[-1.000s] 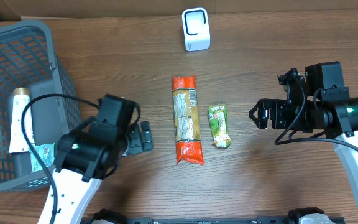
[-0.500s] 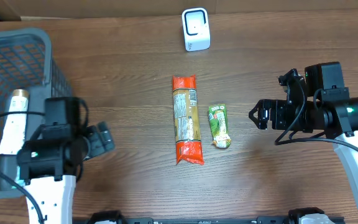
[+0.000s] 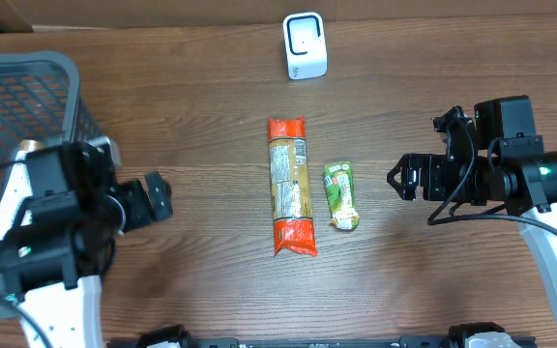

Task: Scan the item barcode
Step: 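Place the spaghetti pack on the table left of the green pouch, then grasp the white gold-capped tube in the basket with the left gripper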

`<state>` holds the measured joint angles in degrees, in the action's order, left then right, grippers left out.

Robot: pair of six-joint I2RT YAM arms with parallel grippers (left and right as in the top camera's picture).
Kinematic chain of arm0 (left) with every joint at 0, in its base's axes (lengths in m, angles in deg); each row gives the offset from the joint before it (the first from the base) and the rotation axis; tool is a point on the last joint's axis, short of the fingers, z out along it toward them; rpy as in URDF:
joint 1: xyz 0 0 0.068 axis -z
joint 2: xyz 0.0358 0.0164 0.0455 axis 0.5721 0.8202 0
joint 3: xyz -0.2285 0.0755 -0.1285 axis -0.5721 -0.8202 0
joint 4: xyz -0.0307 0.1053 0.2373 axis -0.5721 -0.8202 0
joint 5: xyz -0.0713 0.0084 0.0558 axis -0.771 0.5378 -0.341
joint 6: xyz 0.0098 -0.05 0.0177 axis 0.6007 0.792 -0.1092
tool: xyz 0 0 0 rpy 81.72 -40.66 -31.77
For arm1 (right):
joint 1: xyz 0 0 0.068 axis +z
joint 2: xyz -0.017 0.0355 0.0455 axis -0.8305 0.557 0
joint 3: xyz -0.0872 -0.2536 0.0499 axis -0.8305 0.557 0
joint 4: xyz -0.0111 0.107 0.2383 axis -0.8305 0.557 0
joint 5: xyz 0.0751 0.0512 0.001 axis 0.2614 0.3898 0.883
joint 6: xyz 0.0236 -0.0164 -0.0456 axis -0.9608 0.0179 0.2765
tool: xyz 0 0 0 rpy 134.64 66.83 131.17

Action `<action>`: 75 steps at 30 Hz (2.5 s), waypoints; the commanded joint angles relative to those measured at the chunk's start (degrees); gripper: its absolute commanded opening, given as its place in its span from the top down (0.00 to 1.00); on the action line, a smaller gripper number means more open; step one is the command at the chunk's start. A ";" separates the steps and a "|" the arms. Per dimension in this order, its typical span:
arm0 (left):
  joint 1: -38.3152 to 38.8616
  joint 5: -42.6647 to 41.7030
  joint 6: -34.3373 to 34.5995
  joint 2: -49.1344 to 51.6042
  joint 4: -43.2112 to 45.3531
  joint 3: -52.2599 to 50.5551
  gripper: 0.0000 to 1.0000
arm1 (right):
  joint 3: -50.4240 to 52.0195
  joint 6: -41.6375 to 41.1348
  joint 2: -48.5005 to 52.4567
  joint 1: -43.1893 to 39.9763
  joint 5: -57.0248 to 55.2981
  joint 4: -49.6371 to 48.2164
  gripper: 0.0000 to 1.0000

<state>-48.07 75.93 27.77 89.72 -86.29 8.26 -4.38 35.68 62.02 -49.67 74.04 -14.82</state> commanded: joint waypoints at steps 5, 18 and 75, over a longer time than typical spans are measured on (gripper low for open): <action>-1.73 6.27 3.87 0.52 0.52 22.62 0.00 | -0.35 0.07 -0.15 0.31 0.04 -0.09 0.00; -27.82 8.81 9.18 17.16 -0.87 26.45 0.00 | -0.33 0.07 -0.15 0.31 0.04 0.13 0.00; -26.16 17.86 -23.52 66.10 30.34 16.92 0.90 | -0.33 0.04 -0.15 0.31 0.04 -0.72 0.00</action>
<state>-73.88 94.27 3.38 152.26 -53.88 26.64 -4.38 35.71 62.02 -49.67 74.02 -15.28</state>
